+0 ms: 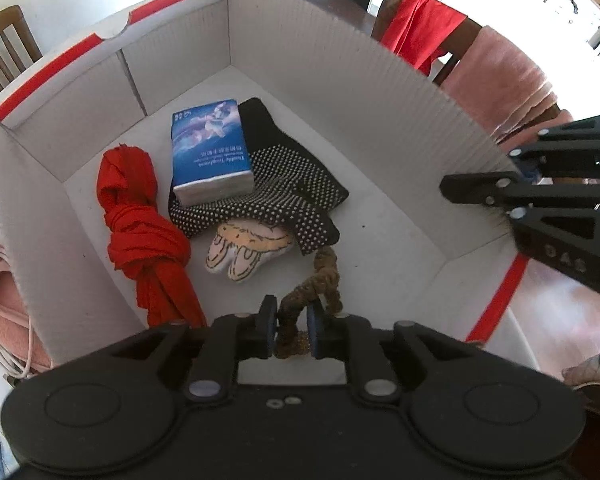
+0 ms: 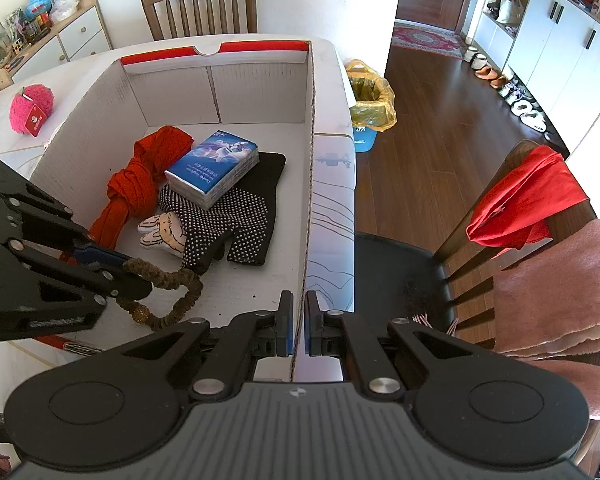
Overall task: Organize objects
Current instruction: 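Carry the brown hair tie over the box and lower it inside, then open the left gripper to release the hair tie in the box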
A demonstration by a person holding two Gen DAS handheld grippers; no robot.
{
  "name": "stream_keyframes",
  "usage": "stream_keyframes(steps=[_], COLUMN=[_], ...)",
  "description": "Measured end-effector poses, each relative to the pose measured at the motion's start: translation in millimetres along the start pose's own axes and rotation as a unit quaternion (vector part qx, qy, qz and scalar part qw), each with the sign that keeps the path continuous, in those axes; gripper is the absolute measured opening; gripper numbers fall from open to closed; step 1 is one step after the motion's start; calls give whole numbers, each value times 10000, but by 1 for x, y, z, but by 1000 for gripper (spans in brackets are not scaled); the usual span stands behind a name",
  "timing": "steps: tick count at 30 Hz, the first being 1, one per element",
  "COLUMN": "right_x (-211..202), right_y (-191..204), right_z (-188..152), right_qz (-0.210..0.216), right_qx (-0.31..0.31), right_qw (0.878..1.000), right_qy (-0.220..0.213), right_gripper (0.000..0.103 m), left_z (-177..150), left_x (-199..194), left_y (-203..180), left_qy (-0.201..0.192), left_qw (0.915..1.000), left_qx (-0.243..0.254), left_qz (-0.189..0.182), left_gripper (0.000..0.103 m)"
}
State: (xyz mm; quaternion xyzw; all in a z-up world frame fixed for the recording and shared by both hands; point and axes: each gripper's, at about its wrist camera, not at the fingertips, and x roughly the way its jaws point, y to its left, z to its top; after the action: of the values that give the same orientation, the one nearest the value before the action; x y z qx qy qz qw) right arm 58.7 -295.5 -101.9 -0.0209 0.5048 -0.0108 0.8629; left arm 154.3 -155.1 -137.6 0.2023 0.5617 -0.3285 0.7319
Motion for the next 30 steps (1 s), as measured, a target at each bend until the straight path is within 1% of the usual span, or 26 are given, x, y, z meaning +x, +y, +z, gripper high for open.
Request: stream_keyframes(steps=[3,5,6,8,9,15,20,26,30], right_x=[0,0,0,0,0,0,0,-1,-1], right_y=[0,0,0,0,0,0,0,0,1], right_z=[0,0,0,0,0,0,0,0,1], right_qz=[2,1,-1,1,4,2,3,5,0], right_qx=[1,-3,-3,-2,1,4,4,-21,-17], right_qw=[10000,10000,10000,10000,10000,10000,10000,10000,10000], right_qy=[-1,1,1,0,1,-1,-1,-18,-13], right_gripper=[5,5,5,5,5,5,5,5,5], left_z=[1,1,0,-2,-3,-4,-9,-17,-24], left_x=[3,3,2,-1,-3,-16,-36,-65,-81], left_y=[2,3,3,4,5,1,-2,-4,0], left_qy=[40,54,37,-21,-52,-264,-551,-965,-1243], left_qw=[10000,9999,9999,9999,9998,9995,9982,9943,9900], left_qx=[-22,-55,-62,-79,-87,-135,-236,-461,-671], left_qz=[43,80,94,126,149,110,30,8,54], left_gripper=[18,28,31,42,43,47,49,50,53])
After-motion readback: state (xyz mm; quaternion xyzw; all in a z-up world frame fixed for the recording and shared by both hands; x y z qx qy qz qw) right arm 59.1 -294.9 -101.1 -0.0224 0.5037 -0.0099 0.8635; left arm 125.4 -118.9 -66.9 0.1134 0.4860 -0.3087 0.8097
